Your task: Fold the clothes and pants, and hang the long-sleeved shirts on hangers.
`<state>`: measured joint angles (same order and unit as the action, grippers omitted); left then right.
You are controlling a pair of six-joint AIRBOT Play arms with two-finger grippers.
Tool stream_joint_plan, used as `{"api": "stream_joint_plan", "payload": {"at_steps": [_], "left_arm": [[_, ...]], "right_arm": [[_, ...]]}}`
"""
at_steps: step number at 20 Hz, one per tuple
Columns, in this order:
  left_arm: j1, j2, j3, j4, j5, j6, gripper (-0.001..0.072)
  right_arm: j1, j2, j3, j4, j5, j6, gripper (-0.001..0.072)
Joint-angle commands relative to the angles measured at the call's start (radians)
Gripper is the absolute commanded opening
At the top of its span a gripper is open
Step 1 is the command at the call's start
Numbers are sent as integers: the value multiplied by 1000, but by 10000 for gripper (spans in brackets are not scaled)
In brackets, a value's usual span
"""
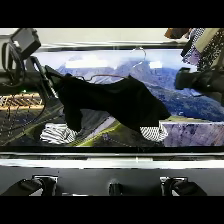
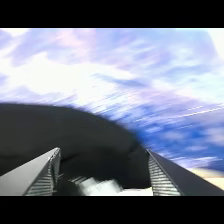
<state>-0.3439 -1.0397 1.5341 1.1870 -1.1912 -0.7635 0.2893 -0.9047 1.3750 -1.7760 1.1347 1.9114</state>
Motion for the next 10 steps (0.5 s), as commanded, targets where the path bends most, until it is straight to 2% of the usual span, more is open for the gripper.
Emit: {"api": "stream_joint_plan", "payload": {"at_steps": [1,2,3,5,6,7,8,9,10], "left_arm": [[0,10,0,37,15,-16,26],[0,6,0,37,15,-15,26],[0,4,0,37,15,-16,26],[0,1,-2,37,15,-16,26],[0,0,-2,37,15,-16,26],[0,-2,-3,37,15,-15,26],[0,-3,-3,37,14,-16,26],[0,-4,-4,37,15,-15,26],[0,-7,-4,36,14,-16,26]], "right_arm": [[0,-58,1,404,5,-157,627],[0,-84,1,499,14,-231,621],[0,-98,1,517,11,-255,621],[0,-104,4,432,-43,-228,652],[-16,-111,20,349,-45,-181,671],[-68,-124,41,342,-24,-139,671],[-166,-141,61,395,1,-125,678],[-269,-159,74,503,24,-163,676],[-387,-182,81,664,76,-309,653]]}}
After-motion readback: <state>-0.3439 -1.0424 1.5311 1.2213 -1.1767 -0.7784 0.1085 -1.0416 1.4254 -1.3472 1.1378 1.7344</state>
